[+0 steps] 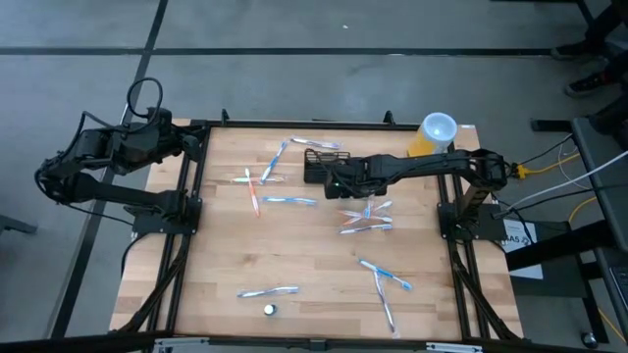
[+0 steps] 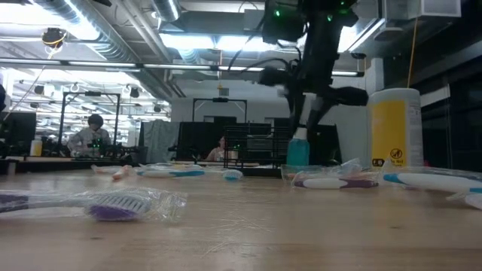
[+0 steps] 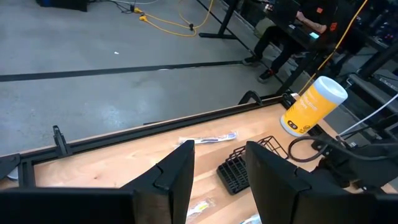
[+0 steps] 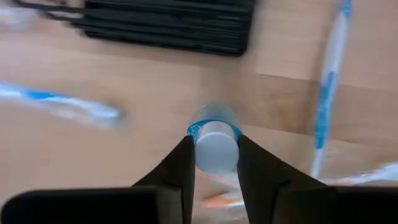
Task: Pick & Place toothbrushing station
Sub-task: Put the blue mouthwash into the black mesh organizer
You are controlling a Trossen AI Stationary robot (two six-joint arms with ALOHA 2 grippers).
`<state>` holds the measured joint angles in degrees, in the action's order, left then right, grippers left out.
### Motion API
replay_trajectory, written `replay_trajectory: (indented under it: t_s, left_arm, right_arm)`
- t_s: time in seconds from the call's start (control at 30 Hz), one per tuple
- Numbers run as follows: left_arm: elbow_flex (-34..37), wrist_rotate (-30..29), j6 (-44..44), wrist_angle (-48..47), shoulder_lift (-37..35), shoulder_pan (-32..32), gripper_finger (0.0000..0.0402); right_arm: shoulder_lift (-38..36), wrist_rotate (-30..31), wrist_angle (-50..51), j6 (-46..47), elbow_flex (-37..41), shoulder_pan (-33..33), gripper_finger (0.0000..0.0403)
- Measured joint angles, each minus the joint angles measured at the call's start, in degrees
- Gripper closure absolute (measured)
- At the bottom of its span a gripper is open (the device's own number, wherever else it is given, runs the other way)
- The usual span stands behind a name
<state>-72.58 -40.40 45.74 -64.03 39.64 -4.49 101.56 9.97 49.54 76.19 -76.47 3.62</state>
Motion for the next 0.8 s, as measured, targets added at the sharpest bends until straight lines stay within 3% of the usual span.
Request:
replay_trajectory:
  t_s: [0.37,0.57,0.8]
  left_arm:
    - [0.01,-0.61,0.00,0.00,-0.02,0.02,0.0263]
    - [0.01,-0.63,0.02,0.01,-0.02,0.02,0.0263]
    - [0.02,-1.62,0.04,0.02,-0.02,0.00,0.0263]
  right_arm:
    - [-0.02,3.16,1.93,-9.79,-16.47,2.08,0.0311]
    - [1.79,1.15,11.43,-17.23,-24.71,10.05,0.0311]
    - [7.91,-3.00,15.98,-22.71,-33.96,12.46,0.0311]
